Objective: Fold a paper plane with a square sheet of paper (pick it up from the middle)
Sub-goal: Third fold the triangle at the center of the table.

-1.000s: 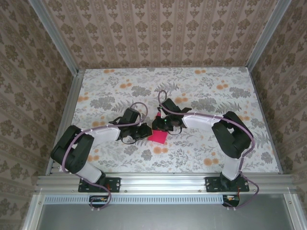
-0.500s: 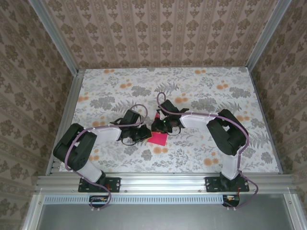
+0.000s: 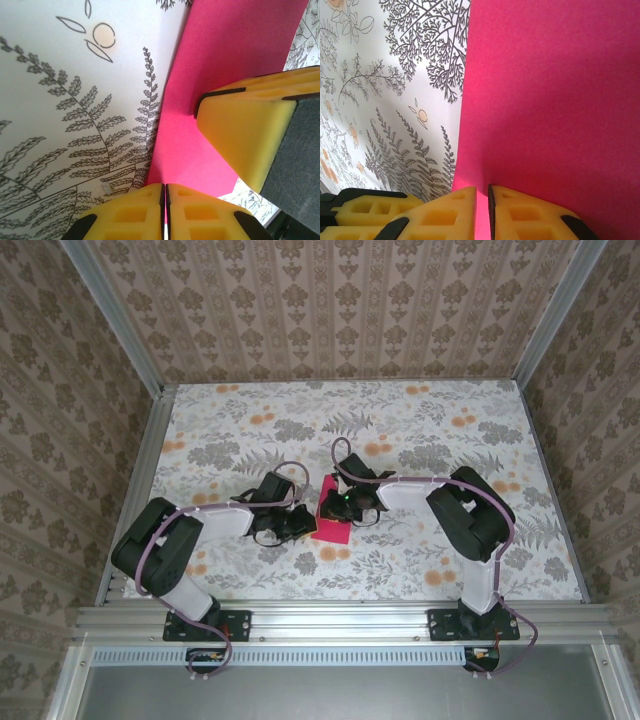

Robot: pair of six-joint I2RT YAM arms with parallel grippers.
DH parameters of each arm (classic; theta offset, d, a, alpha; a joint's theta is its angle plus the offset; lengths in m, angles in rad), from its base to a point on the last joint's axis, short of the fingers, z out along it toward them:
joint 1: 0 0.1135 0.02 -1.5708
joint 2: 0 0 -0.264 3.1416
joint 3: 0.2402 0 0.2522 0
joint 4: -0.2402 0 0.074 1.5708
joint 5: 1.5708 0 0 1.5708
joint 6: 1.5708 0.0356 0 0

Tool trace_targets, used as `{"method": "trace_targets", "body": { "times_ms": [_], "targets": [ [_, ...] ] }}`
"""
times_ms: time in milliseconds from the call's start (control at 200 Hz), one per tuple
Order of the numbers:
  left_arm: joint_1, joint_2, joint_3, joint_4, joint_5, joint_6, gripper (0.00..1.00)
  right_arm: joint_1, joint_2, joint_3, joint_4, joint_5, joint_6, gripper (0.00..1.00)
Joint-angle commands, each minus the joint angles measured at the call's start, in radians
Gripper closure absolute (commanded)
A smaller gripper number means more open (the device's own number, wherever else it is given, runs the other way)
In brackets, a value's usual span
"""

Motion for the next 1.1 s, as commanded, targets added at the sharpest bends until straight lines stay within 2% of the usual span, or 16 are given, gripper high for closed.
{"method": "trace_targets", "body": {
  "times_ms": [0, 145, 335, 700, 1095],
  "targets": [
    [-0.006, -0.054, -0.019, 0.002, 0.013, 0.009, 0.88, -0.006, 0.009, -0.022, 0.023, 0.0, 0.023, 0.84],
    [-0.011, -0.089, -0.031, 0.059, 0.022, -0.01, 0.86, -0.007, 0.01, -0.037, 0.042, 0.002, 0.042, 0.86],
    [-0.02, -0.031, -0.013, 0.037, 0.021, -0.01, 0.86, -0.007, 0.01, -0.043, 0.054, -0.002, 0.054, 0.86],
    [-0.018, 0.017, -0.016, -0.039, -0.057, 0.011, 0.87, -0.011, 0.0, -0.05, 0.059, -0.005, 0.056, 0.86],
    [-0.016, 0.041, -0.022, -0.051, -0.052, 0.024, 0.9, 0.007, -0.052, -0.054, 0.101, -0.088, 0.036, 0.86]
  ]
}}
